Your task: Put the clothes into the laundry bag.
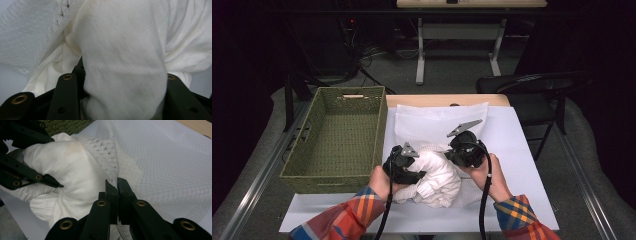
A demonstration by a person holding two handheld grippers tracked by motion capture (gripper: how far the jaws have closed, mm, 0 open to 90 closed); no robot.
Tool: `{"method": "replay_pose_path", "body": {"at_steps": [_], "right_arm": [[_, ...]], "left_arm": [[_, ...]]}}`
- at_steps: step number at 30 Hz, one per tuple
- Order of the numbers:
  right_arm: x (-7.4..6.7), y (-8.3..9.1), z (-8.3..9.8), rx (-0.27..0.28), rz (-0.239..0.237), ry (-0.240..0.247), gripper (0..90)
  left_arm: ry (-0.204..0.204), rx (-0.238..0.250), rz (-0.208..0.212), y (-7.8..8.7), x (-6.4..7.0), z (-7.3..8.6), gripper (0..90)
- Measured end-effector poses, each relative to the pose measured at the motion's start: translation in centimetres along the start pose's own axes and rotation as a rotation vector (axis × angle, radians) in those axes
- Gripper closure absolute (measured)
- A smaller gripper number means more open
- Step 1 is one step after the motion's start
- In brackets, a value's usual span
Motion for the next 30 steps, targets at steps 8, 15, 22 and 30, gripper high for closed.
{"method": "replay_pose_path", "body": {"at_steps": [8,15,22,30], "right_arm": [[0.5,-0.9,0.6,-0.026,-0.008,0.001,88.1],[1.0,-1.0,0.8,-0.028,-0.012,-0.006,86.7],[1.6,-1.1,1.4,-0.052,0.003,-0.007,81.7],[2.4,-1.3,2.3,-0.072,0.002,-0.02,88.3]], "left_arm": [[-0.074,-0.028,0.002,-0.7,0.4,-0.3,31.8],[-0.115,-0.028,0.039,-1.3,0.7,-0.4,20.7],[-0.062,0.006,0.068,-2.0,0.2,0.3,38.7],[-0.034,0.044,0.068,-1.9,0.0,0.7,51.0]]}}
Point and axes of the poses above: each handheld gripper's, and its own axes: y roughly backward along the jaws, z roughly out of its underside, x roughly to its right, the point moved 6 cm from there along -y, roughly forward along the jaws, and after that the axes turned 13 degrees about -y, right-handed, at the moved point
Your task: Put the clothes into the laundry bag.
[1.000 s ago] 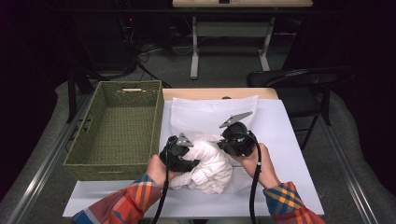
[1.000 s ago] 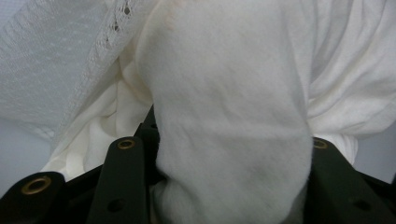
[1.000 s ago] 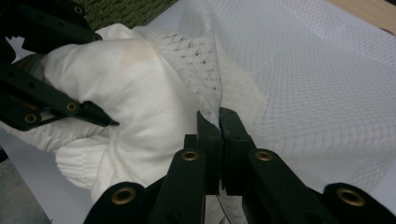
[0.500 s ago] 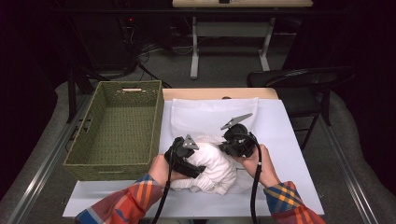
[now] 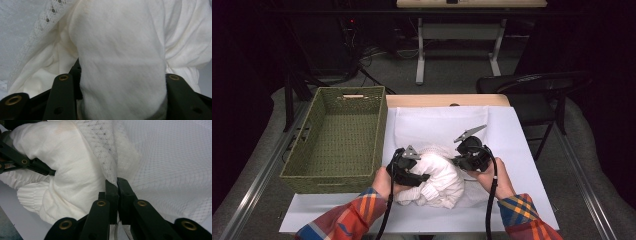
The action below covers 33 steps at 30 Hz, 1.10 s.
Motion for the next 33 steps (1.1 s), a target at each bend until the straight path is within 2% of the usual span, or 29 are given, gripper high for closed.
{"method": "replay_pose_path", "body": {"at_steps": [2,4,9,13,16,19,21,23,27,29,30,31,33], "right_arm": [[-0.2,0.2,-0.1,0.007,-0.005,0.004,88.6],[-0.4,0.5,-0.3,0.013,-0.008,0.005,88.8],[-1.8,2.0,-0.8,0.05,-0.065,-0.01,89.1],[-2.6,2.9,-1.0,0.078,-0.088,-0.003,89.1],[-2.3,2.8,-1.1,0.084,-0.079,-0.009,89.0],[-1.5,1.9,-0.7,0.059,-0.051,-0.02,88.5],[-0.8,1.0,-0.3,0.039,-0.035,-0.029,88.2],[-0.4,0.8,0.0,0.035,-0.027,-0.033,87.7],[-0.2,0.9,0.2,0.037,-0.025,-0.031,87.1],[-0.1,1.0,0.3,0.042,-0.021,-0.033,87.2],[-0.1,1.0,0.3,0.043,-0.021,-0.033,87.2],[0.0,1.0,0.3,0.046,-0.02,-0.033,87.2],[0.0,1.0,0.3,0.047,-0.019,-0.034,87.2]], "left_arm": [[0.028,0.019,-0.026,0.3,-0.1,-0.1,52.8],[0.044,0.013,-0.049,0.7,-0.1,-0.2,53.8],[0.106,0.015,-0.096,1.5,-0.2,-1.0,53.7],[0.114,0.041,-0.165,2.0,-0.5,-2.0,53.4],[0.127,0.05,-0.2,1.4,-0.7,-2.2,52.1],[0.139,0.032,-0.188,-0.4,-0.8,-1.5,48.5],[0.126,0.029,-0.183,-0.9,-0.7,-1.3,42.2],[0.091,0.023,-0.185,-0.8,-0.6,-1.4,36.0],[0.028,0.026,-0.147,0.1,-0.4,-1.6,22.6],[0.0,0.014,-0.092,0.4,-0.3,-1.7,17.3],[-0.012,0.016,-0.094,0.7,-0.3,-1.6,16.0],[-0.028,0.005,-0.074,0.8,-0.3,-1.6,15.6],[-0.034,0.014,-0.049,0.9,-0.3,-1.7,13.8]]}}
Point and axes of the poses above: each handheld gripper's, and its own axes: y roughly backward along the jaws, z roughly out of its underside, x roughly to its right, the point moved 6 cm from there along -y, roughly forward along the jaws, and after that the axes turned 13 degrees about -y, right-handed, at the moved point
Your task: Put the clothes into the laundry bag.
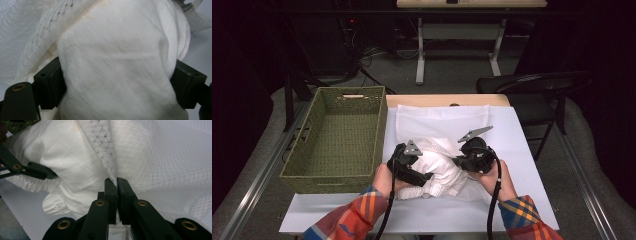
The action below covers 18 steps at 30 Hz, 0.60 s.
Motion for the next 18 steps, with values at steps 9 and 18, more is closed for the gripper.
{"method": "replay_pose_path", "body": {"at_steps": [9,18], "right_arm": [[0.1,-0.5,0.1,-0.011,0.015,-0.006,87.4],[-0.3,-0.2,0.0,-0.002,0.01,-0.002,88.6]], "left_arm": [[-0.017,0.029,-0.003,-2.4,0.5,-0.1,20.7],[0.103,0.118,-0.045,-1.6,-0.4,0.2,56.1]]}}
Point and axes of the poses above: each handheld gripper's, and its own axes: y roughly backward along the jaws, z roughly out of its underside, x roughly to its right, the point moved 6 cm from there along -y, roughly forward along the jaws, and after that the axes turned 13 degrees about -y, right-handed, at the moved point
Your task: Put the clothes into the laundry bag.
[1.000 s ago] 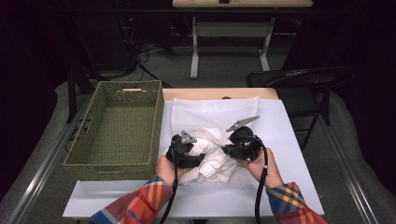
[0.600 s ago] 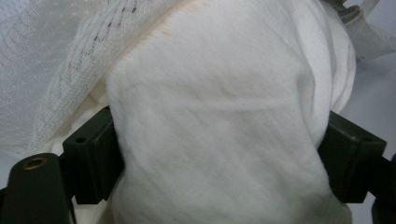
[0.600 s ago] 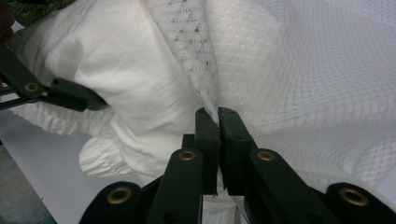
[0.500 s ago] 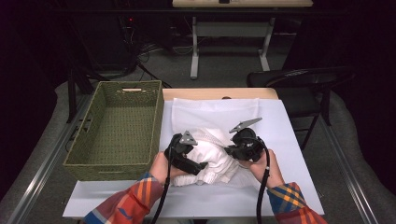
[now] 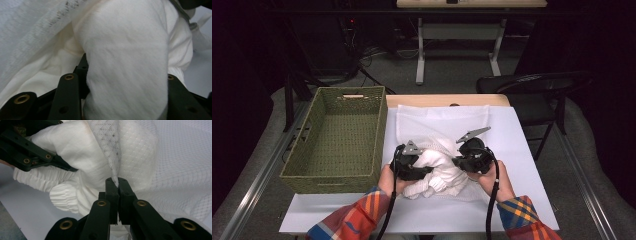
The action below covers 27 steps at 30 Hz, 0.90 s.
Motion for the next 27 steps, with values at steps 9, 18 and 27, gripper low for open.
{"method": "replay_pose_path", "body": {"at_steps": [9,18,27], "right_arm": [[-2.4,1.6,-0.9,0.057,-0.06,0.03,89.0],[-0.6,0.2,-0.1,0.016,-0.023,0.0,88.0],[-0.6,0.0,-0.3,0.021,-0.008,0.014,87.5]], "left_arm": [[0.14,0.01,-0.12,-0.5,-0.1,-1.2,54.4],[0.049,-0.026,-0.022,-0.1,0.0,-0.8,22.5],[0.001,-0.056,0.059,2.5,0.3,-0.8,13.6]]}}
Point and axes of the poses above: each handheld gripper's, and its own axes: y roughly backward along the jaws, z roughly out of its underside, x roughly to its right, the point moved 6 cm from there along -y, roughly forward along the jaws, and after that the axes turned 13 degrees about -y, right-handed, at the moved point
